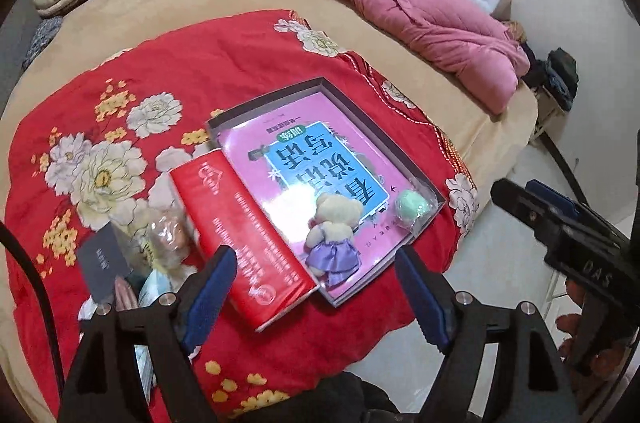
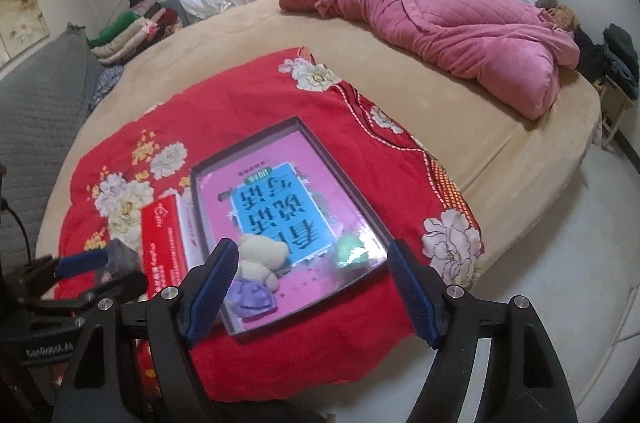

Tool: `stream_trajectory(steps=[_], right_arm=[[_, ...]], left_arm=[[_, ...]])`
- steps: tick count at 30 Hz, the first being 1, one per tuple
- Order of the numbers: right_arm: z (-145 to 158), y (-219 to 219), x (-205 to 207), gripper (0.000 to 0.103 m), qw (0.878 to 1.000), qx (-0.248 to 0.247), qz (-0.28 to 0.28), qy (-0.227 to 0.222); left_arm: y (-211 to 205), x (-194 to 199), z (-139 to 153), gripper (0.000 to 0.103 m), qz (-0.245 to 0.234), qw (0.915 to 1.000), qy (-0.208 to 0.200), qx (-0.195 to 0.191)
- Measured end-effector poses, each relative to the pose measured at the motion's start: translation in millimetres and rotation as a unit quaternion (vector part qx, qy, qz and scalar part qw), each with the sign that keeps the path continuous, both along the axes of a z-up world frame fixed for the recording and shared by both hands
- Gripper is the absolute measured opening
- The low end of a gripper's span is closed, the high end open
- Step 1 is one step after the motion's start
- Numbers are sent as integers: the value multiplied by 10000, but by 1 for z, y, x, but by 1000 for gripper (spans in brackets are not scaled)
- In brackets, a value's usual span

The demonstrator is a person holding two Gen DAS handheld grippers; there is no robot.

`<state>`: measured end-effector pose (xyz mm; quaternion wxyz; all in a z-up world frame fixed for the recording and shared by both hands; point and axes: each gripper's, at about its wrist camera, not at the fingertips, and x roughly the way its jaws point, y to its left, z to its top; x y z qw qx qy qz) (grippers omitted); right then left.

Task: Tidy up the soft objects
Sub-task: 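Move both tools back over the pile of items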

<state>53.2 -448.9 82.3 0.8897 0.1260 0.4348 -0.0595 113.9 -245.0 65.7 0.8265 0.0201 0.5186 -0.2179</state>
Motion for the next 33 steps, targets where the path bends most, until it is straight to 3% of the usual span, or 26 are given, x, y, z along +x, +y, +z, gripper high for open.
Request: stream_trajectory(steps=[11, 22, 33], right_arm=[[29, 36, 0, 78, 9993, 135, 180, -315], [41, 84, 1, 78, 9969, 198, 641, -422], [41, 145, 12, 78, 9908, 246, 1271, -381]], left_arm=[[65, -11, 21, 81, 398, 9990, -164, 75], [152, -17, 44, 81, 1030, 9943, -258, -128], [238, -24, 32, 81, 1812, 9832, -130, -148]])
